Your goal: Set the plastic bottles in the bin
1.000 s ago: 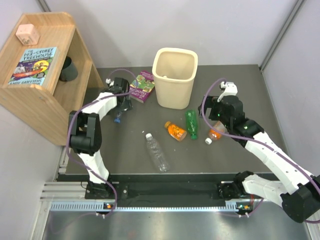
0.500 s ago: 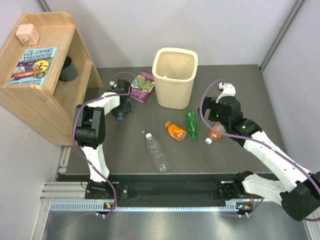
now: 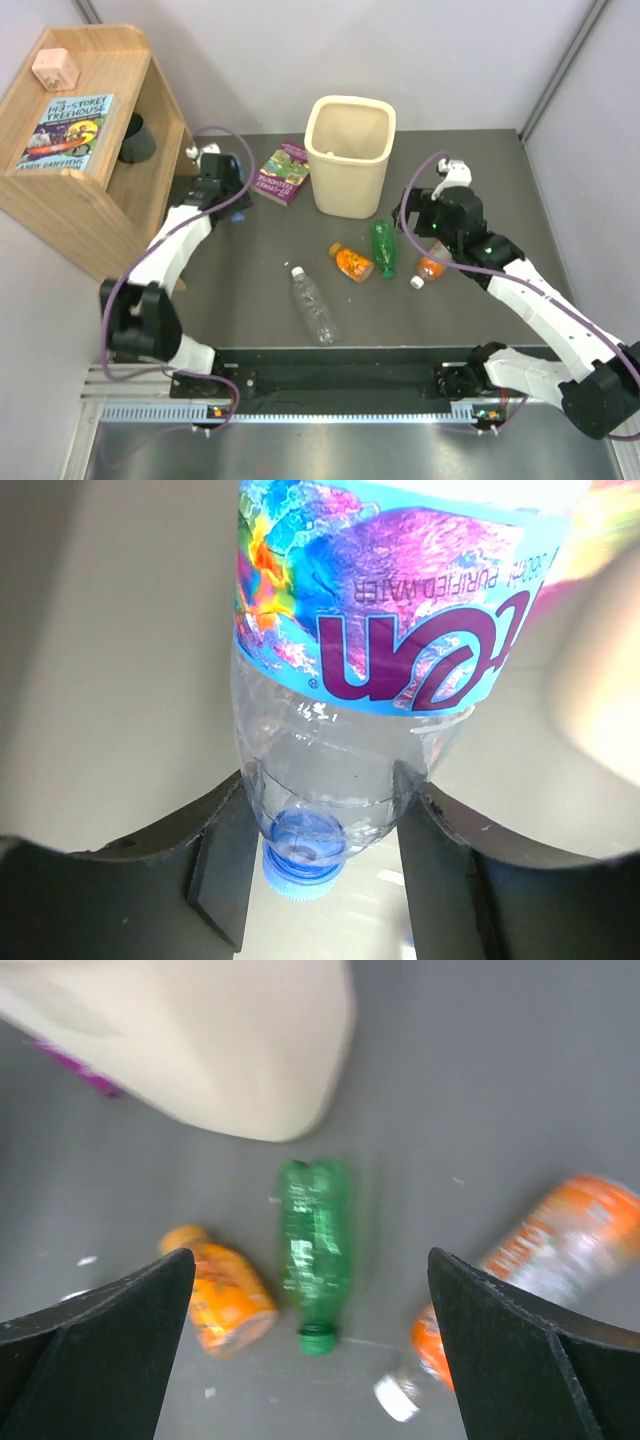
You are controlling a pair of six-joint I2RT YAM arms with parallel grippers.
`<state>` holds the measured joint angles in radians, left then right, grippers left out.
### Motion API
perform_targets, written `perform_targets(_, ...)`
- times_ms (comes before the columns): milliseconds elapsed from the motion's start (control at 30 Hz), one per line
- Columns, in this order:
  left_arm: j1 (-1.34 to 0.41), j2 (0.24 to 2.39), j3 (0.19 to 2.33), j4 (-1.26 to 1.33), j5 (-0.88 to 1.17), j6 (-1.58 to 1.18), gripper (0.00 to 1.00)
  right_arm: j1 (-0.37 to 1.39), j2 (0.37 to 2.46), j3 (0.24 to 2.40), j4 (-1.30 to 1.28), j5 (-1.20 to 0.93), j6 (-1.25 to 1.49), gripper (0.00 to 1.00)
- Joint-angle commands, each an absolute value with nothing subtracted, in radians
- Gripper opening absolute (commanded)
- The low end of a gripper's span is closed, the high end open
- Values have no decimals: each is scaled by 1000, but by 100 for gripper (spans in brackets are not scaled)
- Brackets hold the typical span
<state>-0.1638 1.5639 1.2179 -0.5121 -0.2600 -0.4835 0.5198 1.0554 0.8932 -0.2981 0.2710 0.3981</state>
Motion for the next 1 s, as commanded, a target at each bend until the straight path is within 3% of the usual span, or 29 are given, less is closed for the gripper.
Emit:
perform_targets(0,-163,1299,1149,-358,53,-552,16,532,1054,1052,-177,22,402,100)
perform_targets(33,-164,1264,1091,-248,245,-581,18,532,1063,1061,-125,-100,417,100)
perform_targets(100,-181,1211,1028,-139,412,-629,18,537,1078,1088,-72,-182,461,100)
perform_targets(167,-213,1195,991,59,627,-713,10,540,1084,1103,17,-268,546,97)
perform_targets(200,-221,1178,956,121,688,-747,7,538,1094,1109,44,-290,569,87)
perform_targets(300,-244,1157,920,313,822,-848,0,543,1120,1163,83,-350,629,36)
perform_targets(333,-251,1157,919,337,845,-870,0,543,1129,1181,83,-360,643,35)
perform_targets(567,-365,1163,917,480,983,-923,0,563,1227,1292,133,-451,690,61)
perform_targets(600,-371,1167,916,491,997,-926,0,575,1244,1296,138,-454,695,72)
perform_targets(700,-393,1170,917,494,1003,-928,0,603,1272,1302,149,-474,704,92)
perform_targets(767,-408,1175,920,488,1005,-920,0,620,1273,1289,175,-466,709,99)
perform_targets(967,-440,1177,920,441,1000,-884,0,683,1315,1301,158,-448,690,100)
